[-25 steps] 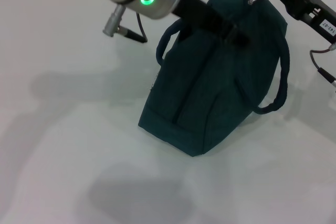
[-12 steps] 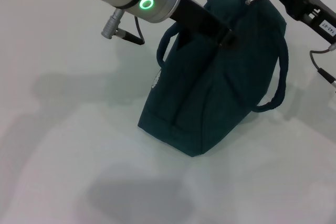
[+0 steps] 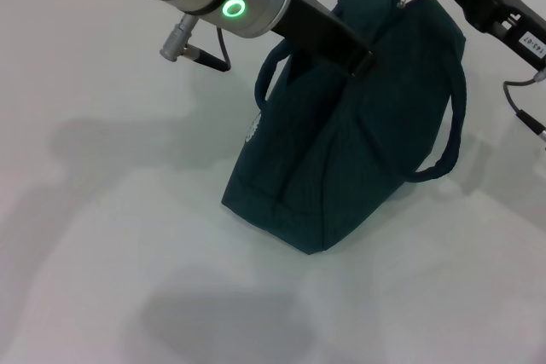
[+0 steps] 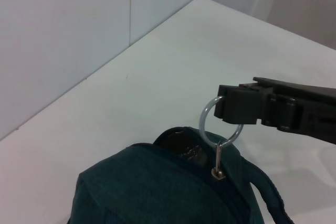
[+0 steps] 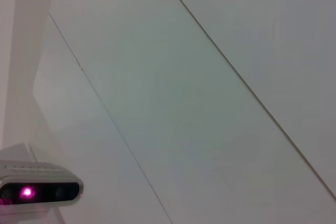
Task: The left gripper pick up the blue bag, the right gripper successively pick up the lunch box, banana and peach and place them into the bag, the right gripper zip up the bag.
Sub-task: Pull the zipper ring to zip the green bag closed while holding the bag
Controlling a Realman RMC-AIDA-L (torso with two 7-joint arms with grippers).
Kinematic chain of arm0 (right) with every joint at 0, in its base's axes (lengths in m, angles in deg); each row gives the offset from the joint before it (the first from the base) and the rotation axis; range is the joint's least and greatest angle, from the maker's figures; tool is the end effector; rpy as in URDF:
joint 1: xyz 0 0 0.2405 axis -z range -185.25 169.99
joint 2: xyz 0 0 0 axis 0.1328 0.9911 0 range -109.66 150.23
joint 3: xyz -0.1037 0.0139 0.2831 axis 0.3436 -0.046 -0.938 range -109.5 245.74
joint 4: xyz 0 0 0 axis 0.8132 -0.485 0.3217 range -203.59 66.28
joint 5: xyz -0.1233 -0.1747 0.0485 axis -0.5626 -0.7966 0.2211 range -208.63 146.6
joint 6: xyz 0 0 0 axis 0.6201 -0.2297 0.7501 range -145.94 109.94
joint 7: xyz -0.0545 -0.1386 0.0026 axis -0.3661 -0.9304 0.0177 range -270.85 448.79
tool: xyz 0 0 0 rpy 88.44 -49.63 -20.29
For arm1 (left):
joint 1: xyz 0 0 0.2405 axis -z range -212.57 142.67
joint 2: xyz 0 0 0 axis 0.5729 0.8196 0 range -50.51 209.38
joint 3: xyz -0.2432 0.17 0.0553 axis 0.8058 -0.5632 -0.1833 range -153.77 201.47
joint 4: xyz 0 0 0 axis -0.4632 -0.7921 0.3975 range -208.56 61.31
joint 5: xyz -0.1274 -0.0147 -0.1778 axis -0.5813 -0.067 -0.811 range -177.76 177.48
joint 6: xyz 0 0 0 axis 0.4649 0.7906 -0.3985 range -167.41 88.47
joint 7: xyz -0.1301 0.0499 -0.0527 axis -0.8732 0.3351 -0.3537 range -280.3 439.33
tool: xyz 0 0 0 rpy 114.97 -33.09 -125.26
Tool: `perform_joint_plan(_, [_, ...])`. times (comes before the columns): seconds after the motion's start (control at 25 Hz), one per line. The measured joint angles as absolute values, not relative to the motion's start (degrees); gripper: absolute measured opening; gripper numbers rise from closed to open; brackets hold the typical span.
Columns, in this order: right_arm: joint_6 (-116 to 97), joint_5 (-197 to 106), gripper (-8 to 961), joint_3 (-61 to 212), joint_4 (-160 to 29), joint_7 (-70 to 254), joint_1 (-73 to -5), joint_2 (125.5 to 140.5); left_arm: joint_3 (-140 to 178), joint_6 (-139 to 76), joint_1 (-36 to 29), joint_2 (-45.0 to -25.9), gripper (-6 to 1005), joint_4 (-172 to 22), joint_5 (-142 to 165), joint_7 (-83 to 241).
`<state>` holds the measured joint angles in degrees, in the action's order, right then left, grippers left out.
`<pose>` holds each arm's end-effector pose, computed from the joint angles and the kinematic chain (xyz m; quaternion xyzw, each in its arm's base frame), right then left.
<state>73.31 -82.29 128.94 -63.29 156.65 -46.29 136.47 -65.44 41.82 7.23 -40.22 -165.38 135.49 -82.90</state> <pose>0.2430 0.3932 -0.0252 -0.7596 0.2737 0.5644 0.1720 -0.0554 0.3824 -0.0442 -0.9570 -0.2389 -0.0007 0.1644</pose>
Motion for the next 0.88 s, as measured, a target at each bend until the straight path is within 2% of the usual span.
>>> perform_joint_plan(0.24, [73.3,-82.1,4,128.9,-63.3,156.7,-46.1,136.47,-65.4,41.8,7.4,-40.16,78,-165.4,135.2,-82.6])
perform_joint_plan(0.88, [71.6,-79.5,14,128.3,-64.0,159.1,-44.8,136.48,-62.8,41.9,6.1,-40.19,76,-165.9,132.4,-78.9])
